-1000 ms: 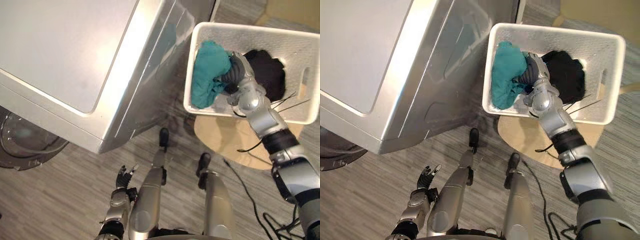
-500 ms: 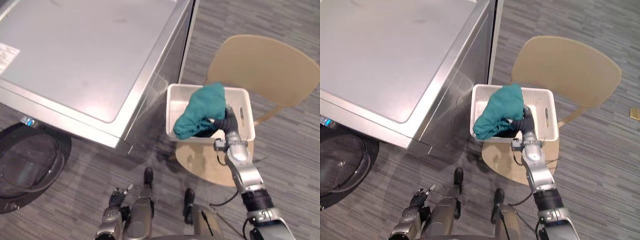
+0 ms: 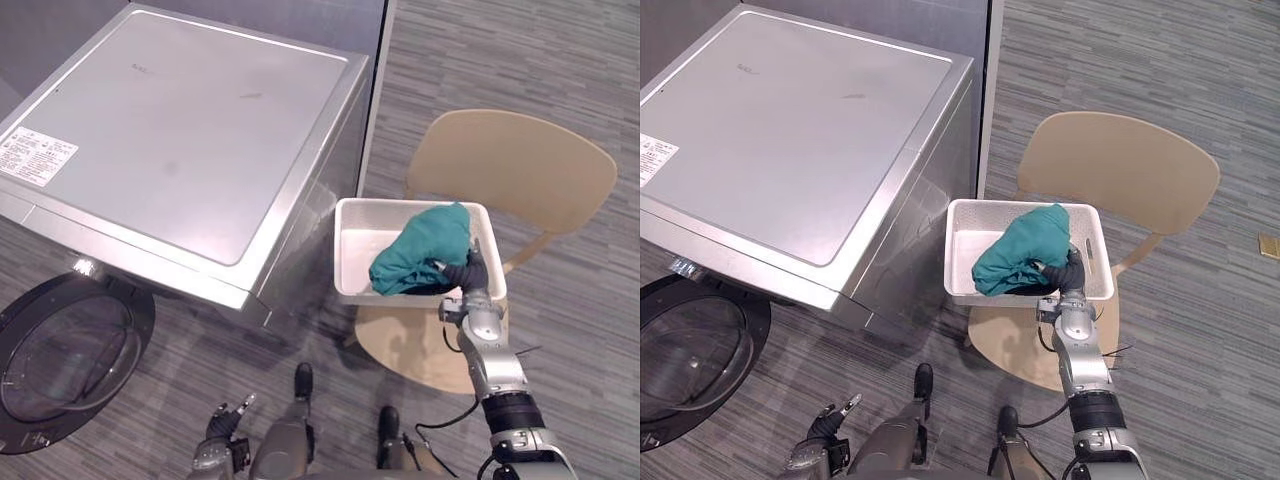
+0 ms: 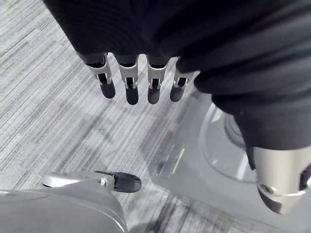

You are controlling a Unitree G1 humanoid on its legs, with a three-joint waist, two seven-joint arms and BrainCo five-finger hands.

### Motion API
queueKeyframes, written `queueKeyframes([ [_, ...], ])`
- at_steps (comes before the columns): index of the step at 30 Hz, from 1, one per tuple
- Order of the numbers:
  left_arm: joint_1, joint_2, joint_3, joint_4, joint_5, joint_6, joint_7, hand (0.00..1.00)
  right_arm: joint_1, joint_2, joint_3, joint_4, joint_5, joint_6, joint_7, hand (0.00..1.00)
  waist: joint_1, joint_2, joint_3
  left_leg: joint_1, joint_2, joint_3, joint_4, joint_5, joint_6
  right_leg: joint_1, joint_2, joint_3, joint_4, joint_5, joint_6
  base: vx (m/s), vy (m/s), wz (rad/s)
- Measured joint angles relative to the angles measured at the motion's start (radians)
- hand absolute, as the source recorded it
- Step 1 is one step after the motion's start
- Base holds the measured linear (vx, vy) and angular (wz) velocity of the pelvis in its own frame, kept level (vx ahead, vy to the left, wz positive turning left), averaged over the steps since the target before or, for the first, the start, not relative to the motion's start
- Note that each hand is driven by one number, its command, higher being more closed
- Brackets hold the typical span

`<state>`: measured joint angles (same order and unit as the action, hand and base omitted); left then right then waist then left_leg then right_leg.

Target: Pick up the laundry basket with both hands and put the clothes into the washing machine.

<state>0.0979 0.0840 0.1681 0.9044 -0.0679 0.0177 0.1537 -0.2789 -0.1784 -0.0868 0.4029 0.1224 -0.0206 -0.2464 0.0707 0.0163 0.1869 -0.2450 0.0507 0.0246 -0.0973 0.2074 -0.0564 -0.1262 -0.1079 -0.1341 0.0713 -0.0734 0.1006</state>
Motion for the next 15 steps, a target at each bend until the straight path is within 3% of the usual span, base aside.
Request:
queueKeyframes([
  [8, -0.001, 0.0, -0.004, -0.001, -0.001, -0.005, 0.001, 0.0, -0.126, -0.033, 0.0, 0.123, -0.035, 0.01, -0.017, 1.0, 0.003, 0.037, 0.031, -0.012, -0.001, -0.012, -0.001, 0.0, 0.001, -0.001, 0.001, -0.008, -0.006, 0.004, 0.001, 0.01, -0.004, 0.03],
  [9, -0.001, 0.0, -0.004, -0.001, -0.002, -0.005, 0.001, 0.0, -0.137, -0.043, -0.001, 0.134, -0.045, 0.014, -0.022, 0.0, 0.003, 0.039, 0.032, -0.019, -0.002, -0.018, 0.0, 0.001, 0.001, -0.001, 0.002, -0.011, -0.006, 0.004, 0.001, 0.06, -0.012, 0.1],
  [15, -0.005, -0.002, -0.01, -0.006, -0.003, -0.006, 0.001, 0.0, -0.193, -0.048, -0.022, 0.174, -0.058, 0.029, -0.04, 0.0, 0.003, 0.039, 0.071, -0.021, -0.003, -0.023, 0.0, 0.001, 0.001, 0.001, 0.001, -0.026, -0.005, 0.004, 0.0, 0.04, -0.013, 0.04],
])
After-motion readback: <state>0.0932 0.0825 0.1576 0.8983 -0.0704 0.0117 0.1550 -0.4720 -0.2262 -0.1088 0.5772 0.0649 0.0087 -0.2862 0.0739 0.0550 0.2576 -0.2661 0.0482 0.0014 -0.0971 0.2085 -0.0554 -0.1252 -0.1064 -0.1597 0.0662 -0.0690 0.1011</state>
